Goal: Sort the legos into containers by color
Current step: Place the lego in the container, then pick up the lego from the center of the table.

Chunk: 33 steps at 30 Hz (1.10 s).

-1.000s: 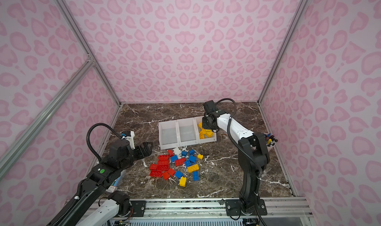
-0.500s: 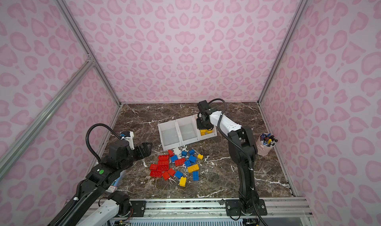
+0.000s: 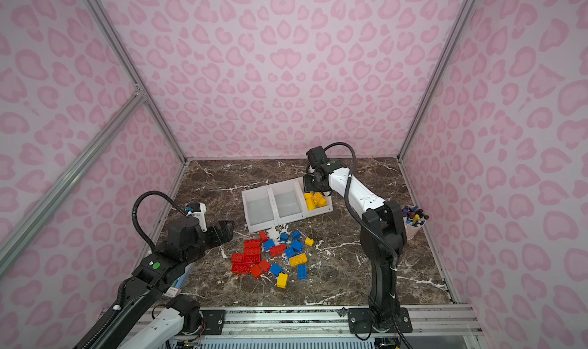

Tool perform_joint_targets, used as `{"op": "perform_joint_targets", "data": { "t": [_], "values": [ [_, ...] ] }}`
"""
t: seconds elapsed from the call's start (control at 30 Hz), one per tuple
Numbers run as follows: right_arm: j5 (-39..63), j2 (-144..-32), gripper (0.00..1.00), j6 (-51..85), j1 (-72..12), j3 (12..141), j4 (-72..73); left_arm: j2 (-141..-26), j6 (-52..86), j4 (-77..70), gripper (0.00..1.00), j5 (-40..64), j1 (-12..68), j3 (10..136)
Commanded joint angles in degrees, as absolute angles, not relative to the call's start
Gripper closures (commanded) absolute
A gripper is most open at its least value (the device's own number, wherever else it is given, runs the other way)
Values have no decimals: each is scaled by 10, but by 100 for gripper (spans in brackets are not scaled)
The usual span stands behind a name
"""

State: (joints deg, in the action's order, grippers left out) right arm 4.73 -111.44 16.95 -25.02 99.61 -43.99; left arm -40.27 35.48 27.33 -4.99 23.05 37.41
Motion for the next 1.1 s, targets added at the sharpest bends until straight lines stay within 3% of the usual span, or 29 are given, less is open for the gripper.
{"op": "perform_joint_targets", "data": {
  "t": [0.0,0.2,0.4,1.07],
  "values": [
    [49,-1080,40,171,-258,961,-445,-402,355,275,2,-61,231,378],
    [68,-990,41,177,-300,809,-409,-403,356,274,2,-61,231,374],
    [66,-968,43,179,-351,695,-376,-406,357,272,2,-56,231,372],
    [72,-1037,56,129,-391,647,-353,-396,359,277,2,-56,230,373]
  ]
}}
